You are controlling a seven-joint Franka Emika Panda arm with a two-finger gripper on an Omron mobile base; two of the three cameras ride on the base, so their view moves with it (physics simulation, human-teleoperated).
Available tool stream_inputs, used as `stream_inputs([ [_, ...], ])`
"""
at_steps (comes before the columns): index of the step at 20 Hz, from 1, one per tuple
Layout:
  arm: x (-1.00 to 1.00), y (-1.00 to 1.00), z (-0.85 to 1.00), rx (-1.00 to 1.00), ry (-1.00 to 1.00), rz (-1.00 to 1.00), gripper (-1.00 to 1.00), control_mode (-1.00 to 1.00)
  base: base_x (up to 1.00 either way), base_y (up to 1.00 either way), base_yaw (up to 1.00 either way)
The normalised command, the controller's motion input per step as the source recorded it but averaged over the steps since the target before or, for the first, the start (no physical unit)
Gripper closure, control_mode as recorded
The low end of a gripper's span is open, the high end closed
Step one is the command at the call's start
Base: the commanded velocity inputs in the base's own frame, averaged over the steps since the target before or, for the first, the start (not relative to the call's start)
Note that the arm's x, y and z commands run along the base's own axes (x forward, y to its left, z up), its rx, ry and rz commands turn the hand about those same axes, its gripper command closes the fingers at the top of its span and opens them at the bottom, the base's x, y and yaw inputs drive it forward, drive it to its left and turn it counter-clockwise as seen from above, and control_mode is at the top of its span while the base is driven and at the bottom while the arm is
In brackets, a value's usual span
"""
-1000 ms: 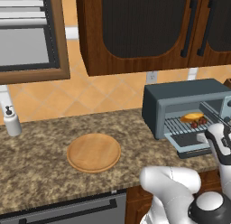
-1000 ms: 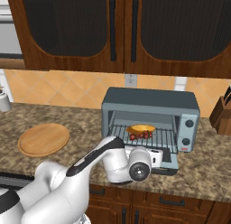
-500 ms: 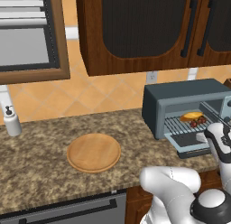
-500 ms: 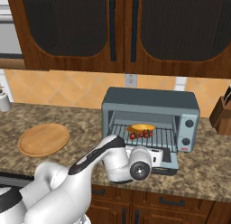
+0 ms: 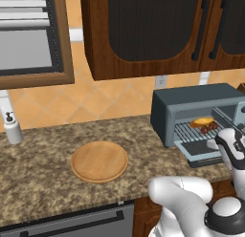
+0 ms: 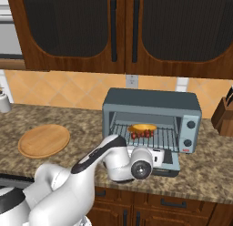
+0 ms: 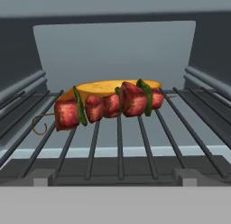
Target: Pick up the kebab skewer and baguette bread, and place them inside the toaster oven. Close the toaster oven door and start by setting the timer.
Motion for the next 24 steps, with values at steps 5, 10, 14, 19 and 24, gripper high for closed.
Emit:
stream_inputs([
  [5,0.15,0.0,0.0,0.0,0.0,0.0,-1.0,-1.0,0.0,0.0,0.0],
  [10,0.22,0.0,0.0,0.0,0.0,0.0,-1.0,-1.0,0.0,0.0,0.0],
  [14,0.21,0.0,0.0,0.0,0.0,0.0,-1.0,-1.0,0.0,0.0,0.0],
  [19,0.24,0.0,0.0,0.0,0.0,0.0,-1.0,-1.0,0.0,0.0,0.0],
  [24,0.21,0.0,0.0,0.0,0.0,0.0,-1.0,-1.0,0.0,0.0,0.0],
])
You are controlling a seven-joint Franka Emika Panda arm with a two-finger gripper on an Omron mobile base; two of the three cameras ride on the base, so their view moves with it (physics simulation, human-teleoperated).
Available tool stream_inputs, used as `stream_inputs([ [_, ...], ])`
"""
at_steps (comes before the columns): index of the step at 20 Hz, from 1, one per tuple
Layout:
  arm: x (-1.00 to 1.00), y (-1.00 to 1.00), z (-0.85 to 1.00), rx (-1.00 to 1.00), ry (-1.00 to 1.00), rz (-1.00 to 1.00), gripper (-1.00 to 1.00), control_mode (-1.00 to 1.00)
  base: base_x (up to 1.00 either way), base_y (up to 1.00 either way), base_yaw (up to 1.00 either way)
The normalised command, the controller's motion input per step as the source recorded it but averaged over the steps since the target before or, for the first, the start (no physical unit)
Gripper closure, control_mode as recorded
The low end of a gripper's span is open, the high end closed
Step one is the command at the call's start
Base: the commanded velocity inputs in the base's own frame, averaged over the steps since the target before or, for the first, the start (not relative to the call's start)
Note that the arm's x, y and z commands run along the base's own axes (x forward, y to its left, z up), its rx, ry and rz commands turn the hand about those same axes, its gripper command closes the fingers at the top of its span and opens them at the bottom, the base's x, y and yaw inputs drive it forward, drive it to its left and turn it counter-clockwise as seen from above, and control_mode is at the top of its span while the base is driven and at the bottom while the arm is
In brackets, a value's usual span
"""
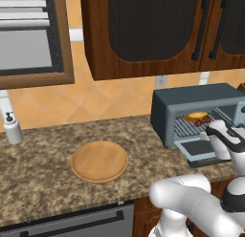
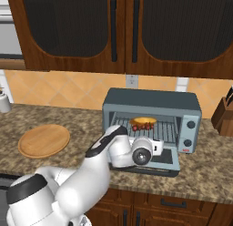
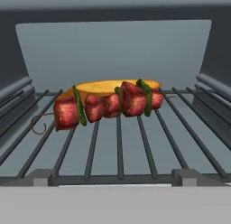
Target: Pick up the kebab skewer and baguette bread, and place them inside the toaster oven. Close the toaster oven door and start by setting the timer.
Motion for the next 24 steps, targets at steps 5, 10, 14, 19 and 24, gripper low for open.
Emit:
stream_inputs([
  [5,0.2,0.0,0.0,0.0,0.0,0.0,-1.0,-1.0,0.0,0.0,0.0],
  [10,0.2,0.0,0.0,0.0,0.0,0.0,-1.0,-1.0,0.0,0.0,0.0],
  [14,0.2,0.0,0.0,0.0,0.0,0.0,-1.0,-1.0,0.0,0.0,0.0],
  [19,0.16,0.0,0.0,0.0,0.0,0.0,-1.0,-1.0,0.0,0.0,0.0],
  [24,0.19,0.0,0.0,0.0,0.0,0.0,-1.0,-1.0,0.0,0.0,0.0],
])
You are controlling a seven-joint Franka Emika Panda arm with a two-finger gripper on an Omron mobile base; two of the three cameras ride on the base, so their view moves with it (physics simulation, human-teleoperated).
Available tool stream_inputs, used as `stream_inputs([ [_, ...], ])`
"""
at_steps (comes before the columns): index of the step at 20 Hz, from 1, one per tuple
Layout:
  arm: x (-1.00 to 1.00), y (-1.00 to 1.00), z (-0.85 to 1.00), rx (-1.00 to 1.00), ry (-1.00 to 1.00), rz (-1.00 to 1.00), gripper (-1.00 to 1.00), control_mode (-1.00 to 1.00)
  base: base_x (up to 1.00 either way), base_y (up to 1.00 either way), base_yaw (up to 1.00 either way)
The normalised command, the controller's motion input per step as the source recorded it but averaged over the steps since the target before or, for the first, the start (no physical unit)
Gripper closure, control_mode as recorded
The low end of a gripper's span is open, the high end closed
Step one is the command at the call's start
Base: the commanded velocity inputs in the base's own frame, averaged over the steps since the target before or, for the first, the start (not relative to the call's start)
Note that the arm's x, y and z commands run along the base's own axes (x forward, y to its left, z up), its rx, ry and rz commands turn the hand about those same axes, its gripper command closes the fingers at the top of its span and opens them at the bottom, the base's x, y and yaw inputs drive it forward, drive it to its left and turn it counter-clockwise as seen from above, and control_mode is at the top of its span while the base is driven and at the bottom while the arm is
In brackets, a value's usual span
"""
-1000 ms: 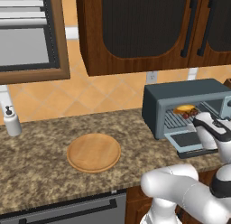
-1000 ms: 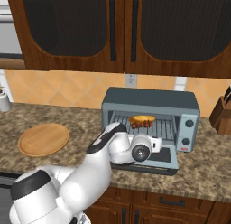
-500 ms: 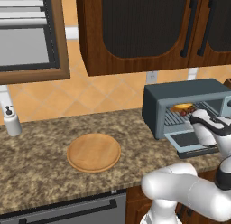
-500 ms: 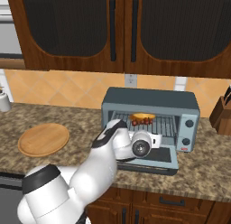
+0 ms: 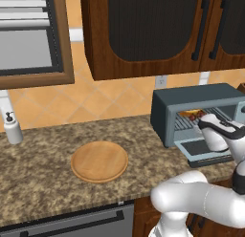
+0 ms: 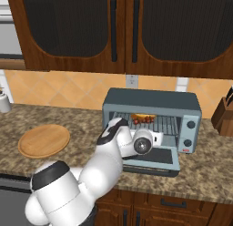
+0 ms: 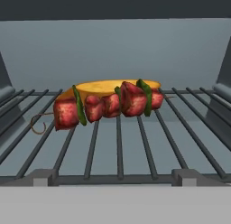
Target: Pick up the kebab skewer and baguette bread, and place them inside the toaster oven. Close the toaster oven door and start by setting the timer.
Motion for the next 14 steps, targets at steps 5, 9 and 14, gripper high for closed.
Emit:
stream_inputs([
  [5,0.16,0.0,0.0,0.0,0.0,0.0,-1.0,-1.0,0.0,0.0,0.0],
  [9,0.19,0.0,-0.01,0.0,0.0,0.0,-1.0,-1.0,0.0,0.0,0.0],
  [14,0.08,0.0,0.0,0.0,0.0,0.0,-1.0,-1.0,0.0,0.0,0.0],
])
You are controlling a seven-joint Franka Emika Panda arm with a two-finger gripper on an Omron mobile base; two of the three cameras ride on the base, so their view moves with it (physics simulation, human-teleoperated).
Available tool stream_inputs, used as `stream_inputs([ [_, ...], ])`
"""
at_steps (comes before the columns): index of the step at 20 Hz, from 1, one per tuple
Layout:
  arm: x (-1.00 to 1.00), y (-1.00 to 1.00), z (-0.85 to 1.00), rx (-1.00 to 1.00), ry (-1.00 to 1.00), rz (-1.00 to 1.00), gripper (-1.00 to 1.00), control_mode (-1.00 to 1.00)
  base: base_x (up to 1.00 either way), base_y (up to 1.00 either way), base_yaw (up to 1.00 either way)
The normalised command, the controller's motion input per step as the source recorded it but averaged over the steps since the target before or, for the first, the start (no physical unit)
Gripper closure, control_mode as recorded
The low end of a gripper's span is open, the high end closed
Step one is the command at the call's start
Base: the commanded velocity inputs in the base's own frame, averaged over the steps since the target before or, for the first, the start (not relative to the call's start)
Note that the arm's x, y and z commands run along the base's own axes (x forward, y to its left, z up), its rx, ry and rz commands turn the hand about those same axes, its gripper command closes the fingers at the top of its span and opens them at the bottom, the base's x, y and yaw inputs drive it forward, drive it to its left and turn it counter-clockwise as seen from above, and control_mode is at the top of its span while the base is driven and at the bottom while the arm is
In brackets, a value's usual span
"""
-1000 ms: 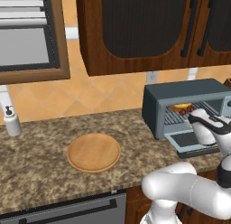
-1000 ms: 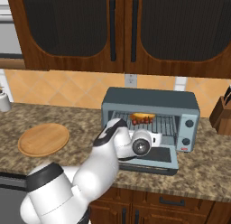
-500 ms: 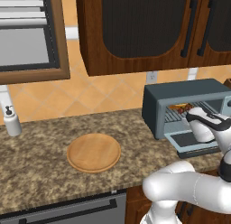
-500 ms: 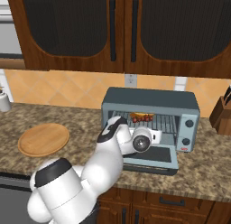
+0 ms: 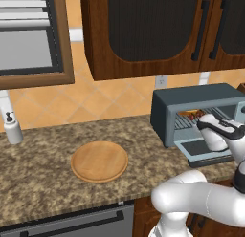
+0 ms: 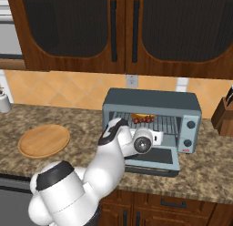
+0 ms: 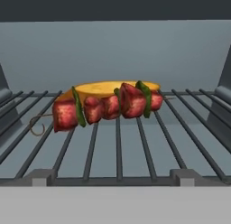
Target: Pick up the kebab skewer and baguette bread, and place them inside the toaster oven. Close the toaster oven door and start by setting the timer.
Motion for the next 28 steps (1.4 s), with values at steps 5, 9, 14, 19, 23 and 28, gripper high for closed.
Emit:
stream_inputs([
  [5,-0.26,0.0,0.0,0.0,0.01,0.0,-1.0,-1.0,0.0,0.0,0.0],
  [9,-0.46,0.0,0.0,0.0,0.0,0.0,-1.0,-1.0,0.0,0.0,0.0],
  [14,-0.45,0.0,0.0,0.0,0.0,0.0,-1.0,-1.0,0.0,0.0,0.0],
  [19,-0.45,0.0,0.0,0.0,0.01,0.0,-1.0,-1.0,0.0,0.0,0.0],
  [23,-0.39,-0.05,0.0,0.0,0.02,0.01,-1.0,-1.0,0.0,0.0,0.0],
  [28,-0.42,-0.28,-0.02,0.0,0.0,0.08,-1.0,-1.0,0.0,0.0,0.0],
])
